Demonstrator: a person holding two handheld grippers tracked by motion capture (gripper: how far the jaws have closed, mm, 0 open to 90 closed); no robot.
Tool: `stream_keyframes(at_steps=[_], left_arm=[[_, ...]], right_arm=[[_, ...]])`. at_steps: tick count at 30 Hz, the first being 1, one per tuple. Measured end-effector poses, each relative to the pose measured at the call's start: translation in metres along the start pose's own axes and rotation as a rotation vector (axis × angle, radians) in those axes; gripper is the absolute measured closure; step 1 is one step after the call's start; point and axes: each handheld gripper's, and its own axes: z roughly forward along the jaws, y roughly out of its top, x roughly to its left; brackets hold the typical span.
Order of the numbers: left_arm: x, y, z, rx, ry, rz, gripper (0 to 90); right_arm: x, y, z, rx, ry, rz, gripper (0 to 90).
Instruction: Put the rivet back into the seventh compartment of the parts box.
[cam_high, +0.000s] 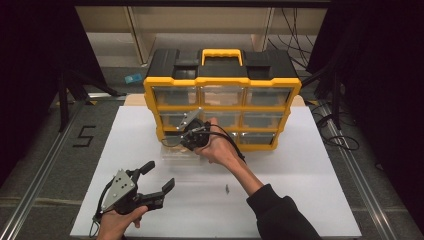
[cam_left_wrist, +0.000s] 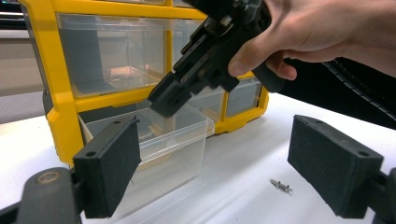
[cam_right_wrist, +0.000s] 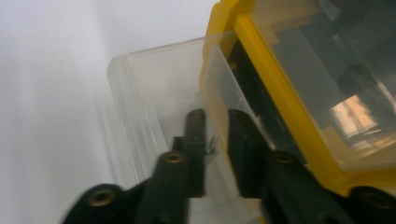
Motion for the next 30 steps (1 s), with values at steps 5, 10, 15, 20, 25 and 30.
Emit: stream_keyframes(at_steps=[5, 10, 15, 20, 25, 30], left_arm=[[0.0, 0.0, 0.0, -0.001, 0.0, -0.001, 16.6], [0.0, 0.0, 0.0, 0.001, 0.0, 0.0, 16.6], [0.0, 0.0, 0.0, -0.002, -0.004, 0.001, 16.6], [0.0, -0.001, 0.0, 0.004, -0.001, 0.003, 16.5], [-0.002, -0.001, 0.001, 0.015, -0.006, -0.004, 16.5], [-0.003, -0.001, 0.0, 0.009, -0.019, -0.028, 16.5]], right_arm=[[-0.002, 0.002, -0.009, -0.04, -0.006, 0.028, 47.9], [-0.001, -0.002, -0.025, -0.056, -0.035, 0.02, 40.5], [0.004, -0.018, -0.053, -0.087, -0.059, 0.007, 33.8], [0.009, -0.029, -0.066, -0.117, -0.071, -0.007, 28.9], [0.018, -0.045, -0.072, -0.102, -0.063, -0.035, 28.7], [0.023, -0.054, -0.074, -0.069, -0.039, -0.008, 28.3]])
